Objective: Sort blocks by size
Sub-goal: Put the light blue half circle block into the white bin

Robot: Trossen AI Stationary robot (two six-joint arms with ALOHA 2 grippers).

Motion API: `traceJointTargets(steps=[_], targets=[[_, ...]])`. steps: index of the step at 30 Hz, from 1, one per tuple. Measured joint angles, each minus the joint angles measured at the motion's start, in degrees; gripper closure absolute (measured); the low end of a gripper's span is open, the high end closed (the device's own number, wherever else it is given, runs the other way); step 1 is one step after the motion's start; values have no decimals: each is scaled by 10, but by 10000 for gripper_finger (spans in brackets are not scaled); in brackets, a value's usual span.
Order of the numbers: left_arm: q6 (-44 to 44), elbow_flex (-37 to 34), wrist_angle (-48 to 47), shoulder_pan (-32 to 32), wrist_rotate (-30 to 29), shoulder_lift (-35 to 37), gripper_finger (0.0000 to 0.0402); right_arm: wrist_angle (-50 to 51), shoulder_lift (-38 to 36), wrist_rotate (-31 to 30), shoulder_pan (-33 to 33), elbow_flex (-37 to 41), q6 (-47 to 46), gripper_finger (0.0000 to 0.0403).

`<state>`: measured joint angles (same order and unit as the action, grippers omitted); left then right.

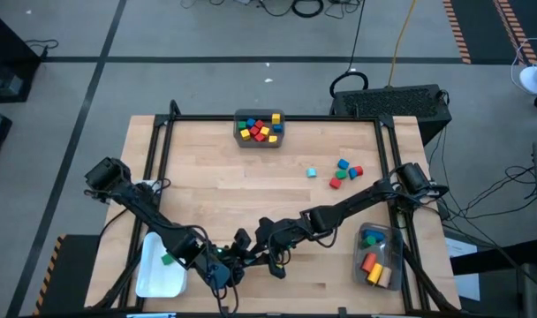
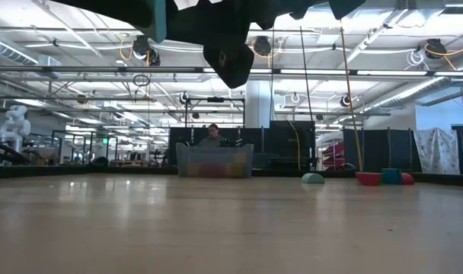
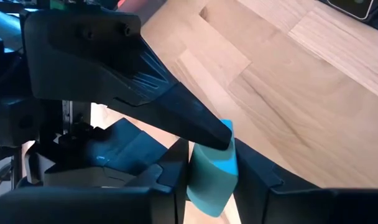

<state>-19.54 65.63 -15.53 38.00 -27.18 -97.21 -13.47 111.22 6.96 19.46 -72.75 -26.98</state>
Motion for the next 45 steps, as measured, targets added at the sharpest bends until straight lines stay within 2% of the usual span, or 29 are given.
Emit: traceJointTargets(steps=[4,11,21,29,33,39,45], targets=[[12,0,0,0,-2,0,309,0,0,-5,0,0,5,273],[84,0,-17,6,-45,11,312,0,0,-15,-1,0,11,238],[191,0,-117,21,-59,50,312,77,-37,-16,-7,0,11,221],[405,0,-299,55,-57,93,312,331,-85,-125,-7,0,-24,230],[520,0,-396,84,-25,105,312,446,-101,-172,-7,0,-61,231],[678,0,-497,151,22,110,312,539,-113,-189,-7,0,-101,232],[799,0,-551,218,56,109,312,586,-116,-191,-7,0,-86,232]])
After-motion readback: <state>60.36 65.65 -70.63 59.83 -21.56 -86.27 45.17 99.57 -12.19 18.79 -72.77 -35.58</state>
